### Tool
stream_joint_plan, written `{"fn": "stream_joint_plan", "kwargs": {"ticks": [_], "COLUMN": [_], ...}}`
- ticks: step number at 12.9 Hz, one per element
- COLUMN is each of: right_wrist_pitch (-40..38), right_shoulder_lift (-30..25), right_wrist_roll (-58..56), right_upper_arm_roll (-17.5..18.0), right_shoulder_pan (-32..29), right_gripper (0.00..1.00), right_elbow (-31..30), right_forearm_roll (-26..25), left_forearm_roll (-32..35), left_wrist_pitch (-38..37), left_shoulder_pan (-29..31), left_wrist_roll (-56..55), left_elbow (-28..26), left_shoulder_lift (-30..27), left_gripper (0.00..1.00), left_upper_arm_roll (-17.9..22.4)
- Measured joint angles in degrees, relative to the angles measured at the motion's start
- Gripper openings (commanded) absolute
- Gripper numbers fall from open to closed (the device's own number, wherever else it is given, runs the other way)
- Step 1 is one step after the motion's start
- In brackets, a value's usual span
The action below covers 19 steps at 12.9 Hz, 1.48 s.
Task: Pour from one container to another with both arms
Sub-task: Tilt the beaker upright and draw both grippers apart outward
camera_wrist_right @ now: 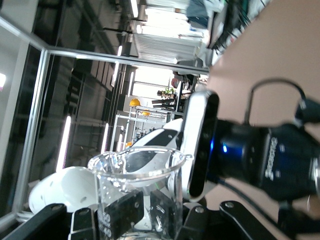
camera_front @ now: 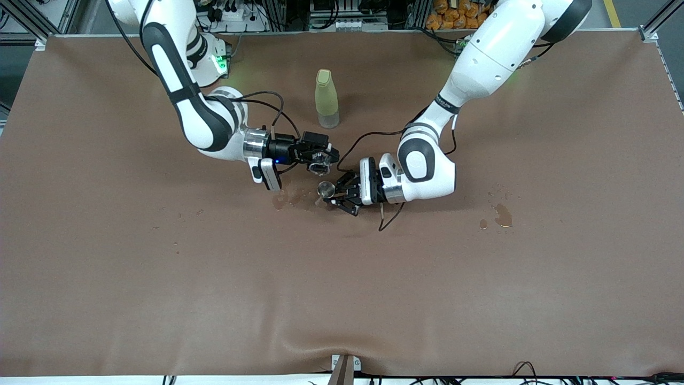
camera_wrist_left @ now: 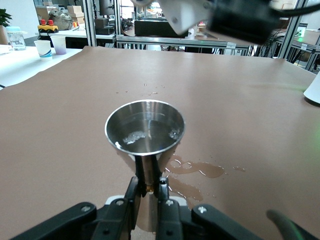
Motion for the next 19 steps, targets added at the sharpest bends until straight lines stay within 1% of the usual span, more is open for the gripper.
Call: {"fn": "stream_joint_plan", "kwargs": {"ticks": [2, 3, 6, 9, 11, 12, 14, 15, 17, 19], "right_wrist_pitch": [-0.2, -0.2, -1.1, -4.8, -10.2, -13.9, -22.9, -27.5, -33.9, -38.1], "right_shoulder_lift": [-0.1, -0.3, -2.7, -6.5, -8.2, -8.8, -9.0, -9.0, -9.0, -9.0], "right_wrist_roll": [-7.3, -9.7, -15.1, -19.9, -22.0, -22.5, -22.9, -22.9, -23.2, -25.6], "right_upper_arm_roll": [-0.1, -0.2, -0.3, -0.5, -0.6, -0.7, -0.8, -0.9, -1.0, -0.9], "right_shoulder_pan": [-0.6, -1.3, -5.6, -11.8, -16.8, -19.9, -27.8, -31.8, -37.7, -41.7], "right_gripper": [0.0, 0.0, 0.0, 0.0, 0.0, 0.0, 0.0, 0.0, 0.0, 0.0], "right_elbow": [0.7, 1.2, 3.6, 5.0, 5.1, 5.3, 7.6, 8.9, 10.6, 11.9], "right_forearm_roll": [-0.7, -2.0, -10.0, -19.0, -25.5, -29.6, -38.5, -41.6, -45.4, -48.9], "left_forearm_roll": [0.2, 0.5, 1.7, 4.7, 7.5, 8.9, 12.7, 14.9, 20.3, 26.5], "left_wrist_pitch": [0.1, 0.2, 0.3, -0.1, -1.7, -3.1, -6.8, -9.0, -13.5, -18.2], "left_shoulder_pan": [0.1, 0.3, 1.7, 4.3, 6.9, 8.7, 13.0, 15.4, 20.8, 26.8], "left_wrist_roll": [0.0, 0.0, -0.5, -1.1, -1.6, -1.6, -1.6, -1.6, -1.6, -1.6], "left_elbow": [-0.5, -1.2, -4.3, -7.8, -11.0, -12.8, -16.5, -18.0, -20.2, -21.2], "left_shoulder_lift": [-0.4, -0.9, -3.7, -7.0, -9.6, -10.8, -13.4, -14.5, -16.1, -16.9], "left_gripper": [0.0, 0.0, 0.0, 0.0, 0.0, 0.0, 0.0, 0.0, 0.0, 0.0], "left_upper_arm_roll": [0.0, 0.1, 0.3, 0.3, 0.4, 0.4, 0.5, 0.5, 0.6, 0.6]}}
